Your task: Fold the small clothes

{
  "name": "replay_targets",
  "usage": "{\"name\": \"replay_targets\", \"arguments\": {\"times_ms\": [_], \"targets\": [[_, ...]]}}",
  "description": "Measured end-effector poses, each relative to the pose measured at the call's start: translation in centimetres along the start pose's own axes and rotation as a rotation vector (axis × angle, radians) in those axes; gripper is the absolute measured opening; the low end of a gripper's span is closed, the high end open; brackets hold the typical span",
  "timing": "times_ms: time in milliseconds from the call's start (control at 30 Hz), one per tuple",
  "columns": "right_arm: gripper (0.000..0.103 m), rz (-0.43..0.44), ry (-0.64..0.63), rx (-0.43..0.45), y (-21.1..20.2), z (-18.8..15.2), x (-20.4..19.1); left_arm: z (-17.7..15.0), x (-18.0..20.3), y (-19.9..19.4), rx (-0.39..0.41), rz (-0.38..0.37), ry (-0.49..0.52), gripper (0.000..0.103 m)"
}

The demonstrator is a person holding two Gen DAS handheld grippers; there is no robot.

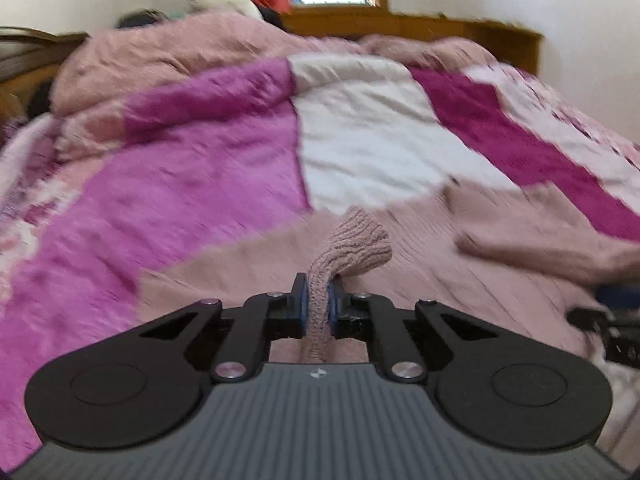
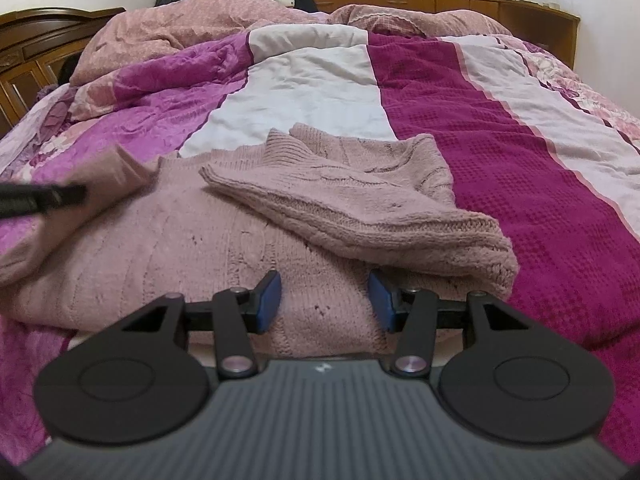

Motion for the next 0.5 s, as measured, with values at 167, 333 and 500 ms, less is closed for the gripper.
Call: {"name": "replay_targets", "arguments": {"times_ms": [167,333,500], "targets": [[0.051,-0.012,-0.011,-0.002,0.0,0.0,-0.2,2.3,-4.6,0.3,0.021,0.071,-0.076,0.011],[0.051,-0.022,-0.025,-0.008,0.0,0.0,-0.4,2.2,-8.5,2.1,-0.017,0.11,-0.123,0.011],[0.051,-0.034,-0.04,-0.012,0.1,0.0,-0.6,-0.1,-11.7,3.7,-0.058,0.202,-0.185,0.012]]}}
Point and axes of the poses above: each gripper's, at about its wrist camera, not at the fingertips, and y roughly the way its jaws point, x to its right, z to its top, the point moved 9 cm from there along y, roughly the way its jaws point, and after that the axes turned 7 degrees about -y, right-handed, at the moved point
